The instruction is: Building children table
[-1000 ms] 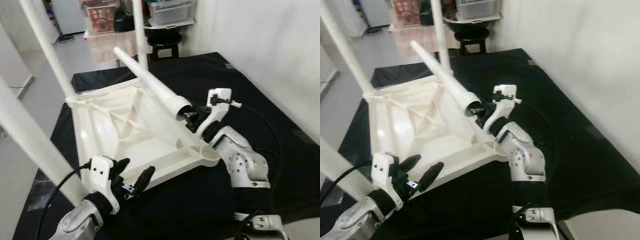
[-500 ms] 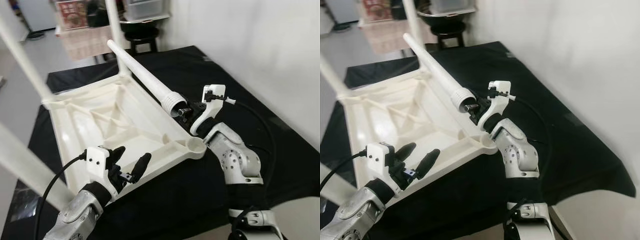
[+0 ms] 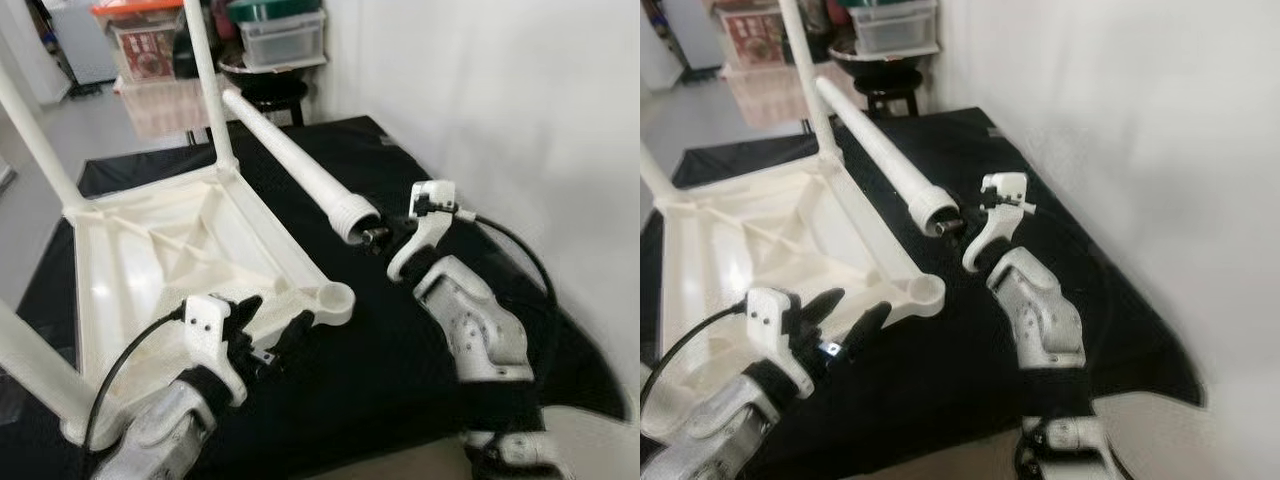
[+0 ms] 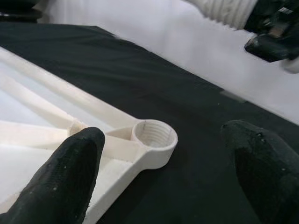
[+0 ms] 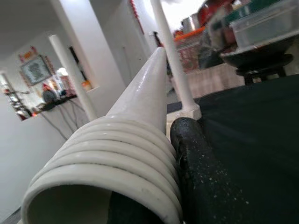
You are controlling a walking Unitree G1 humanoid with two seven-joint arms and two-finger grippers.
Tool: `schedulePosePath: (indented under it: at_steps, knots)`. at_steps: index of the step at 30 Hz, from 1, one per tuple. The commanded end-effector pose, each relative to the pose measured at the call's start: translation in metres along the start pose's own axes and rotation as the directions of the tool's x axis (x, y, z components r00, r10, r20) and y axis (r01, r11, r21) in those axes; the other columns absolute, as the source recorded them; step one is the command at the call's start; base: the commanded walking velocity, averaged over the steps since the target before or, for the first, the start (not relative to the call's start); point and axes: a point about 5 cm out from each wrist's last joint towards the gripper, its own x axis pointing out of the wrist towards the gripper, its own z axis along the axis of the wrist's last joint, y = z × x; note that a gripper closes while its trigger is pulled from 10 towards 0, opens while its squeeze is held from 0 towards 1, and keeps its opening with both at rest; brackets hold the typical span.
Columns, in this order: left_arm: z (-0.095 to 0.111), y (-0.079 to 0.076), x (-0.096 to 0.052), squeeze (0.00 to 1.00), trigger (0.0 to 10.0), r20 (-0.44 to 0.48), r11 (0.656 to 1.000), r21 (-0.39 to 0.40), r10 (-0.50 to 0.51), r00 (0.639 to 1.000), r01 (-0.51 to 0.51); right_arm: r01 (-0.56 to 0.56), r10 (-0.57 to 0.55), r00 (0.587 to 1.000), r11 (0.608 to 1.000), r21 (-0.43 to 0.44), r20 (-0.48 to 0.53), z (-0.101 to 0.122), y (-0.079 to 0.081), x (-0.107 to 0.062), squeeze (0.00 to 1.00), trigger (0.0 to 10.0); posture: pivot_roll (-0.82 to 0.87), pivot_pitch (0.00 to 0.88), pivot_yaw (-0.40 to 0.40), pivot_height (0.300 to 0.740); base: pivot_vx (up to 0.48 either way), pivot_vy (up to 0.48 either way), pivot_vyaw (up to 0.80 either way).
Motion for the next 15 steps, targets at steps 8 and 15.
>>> schedulePosePath:
  at_steps: [8,15]
  knots:
    - [0.018,0.000,0.010,0.00,10.0,0.087,0.999,-0.041,0.013,0.996,-0.010,-0.049,0.051,0.998,0.998,-0.049,0.041,0.009,-0.004,-0.007,0.00,10.0,-0.05,0.022,0.034,0.740,0.000,0.000,0.00]
    - [0.031,0.008,0.014,0.00,10.0,0.149,0.997,-0.069,0.044,0.988,-0.034,-0.022,0.025,0.999,0.997,-0.077,0.034,0.009,-0.008,-0.008,0.00,10.0,-0.06,0.022,0.038,0.740,0.000,0.000,0.00]
